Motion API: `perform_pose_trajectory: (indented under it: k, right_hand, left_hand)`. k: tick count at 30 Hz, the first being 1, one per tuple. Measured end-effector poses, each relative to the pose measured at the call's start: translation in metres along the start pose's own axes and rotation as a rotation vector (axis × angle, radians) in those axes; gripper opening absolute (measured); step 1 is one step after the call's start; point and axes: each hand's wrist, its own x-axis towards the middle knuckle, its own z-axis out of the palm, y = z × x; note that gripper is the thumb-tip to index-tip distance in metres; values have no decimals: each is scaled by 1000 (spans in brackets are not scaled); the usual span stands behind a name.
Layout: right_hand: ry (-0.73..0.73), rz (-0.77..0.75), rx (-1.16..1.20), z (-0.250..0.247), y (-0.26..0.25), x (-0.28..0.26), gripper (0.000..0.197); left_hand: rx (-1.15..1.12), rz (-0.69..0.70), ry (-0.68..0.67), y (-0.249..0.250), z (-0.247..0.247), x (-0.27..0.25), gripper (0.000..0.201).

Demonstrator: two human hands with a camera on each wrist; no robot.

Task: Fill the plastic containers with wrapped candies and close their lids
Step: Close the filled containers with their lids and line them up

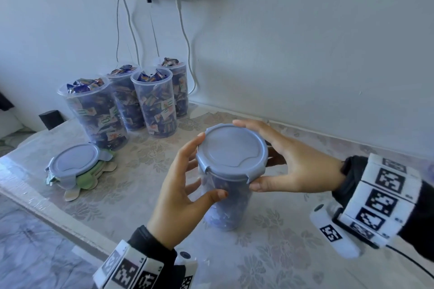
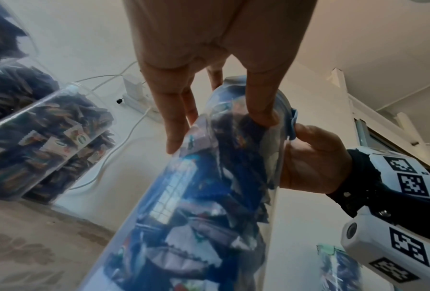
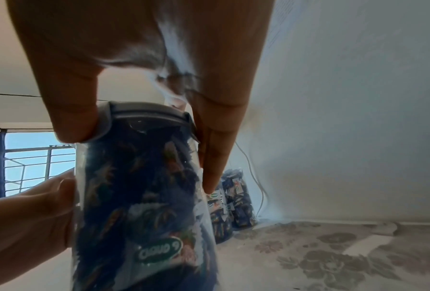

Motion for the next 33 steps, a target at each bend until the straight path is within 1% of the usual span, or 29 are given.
perform_pose_trajectory:
  k: [4, 10, 18, 23, 25, 27, 30, 33]
  right_hand:
    - [81, -5, 39, -5, 8, -18, 86]
    - [250, 36, 15, -17, 22, -66, 76]
    - [550, 150, 17, -34, 42, -151, 72]
    - [715, 212, 52, -40, 57, -186, 74]
    - [820, 226, 84, -40, 66, -194, 71]
    - [909, 271, 44, -37, 75, -197, 67]
    - [945, 331, 5, -31, 84, -195, 65]
    - [977, 327, 21, -34, 95, -190, 66]
  left_hand:
    - [-12, -16, -35, 0, 15, 5, 79]
    - [-56, -22, -193, 3, 57, 23, 76]
    - [-146, 16, -432, 7, 143, 47, 77]
    - [-197, 39, -543, 10, 192, 63, 73]
    - [-210, 38, -559, 11, 210, 71, 72]
    - [-202, 46, -558, 11, 228, 80, 73]
    - [-184, 75, -534, 8, 254, 95, 75]
    - [-127, 99, -515, 5, 280, 113, 76]
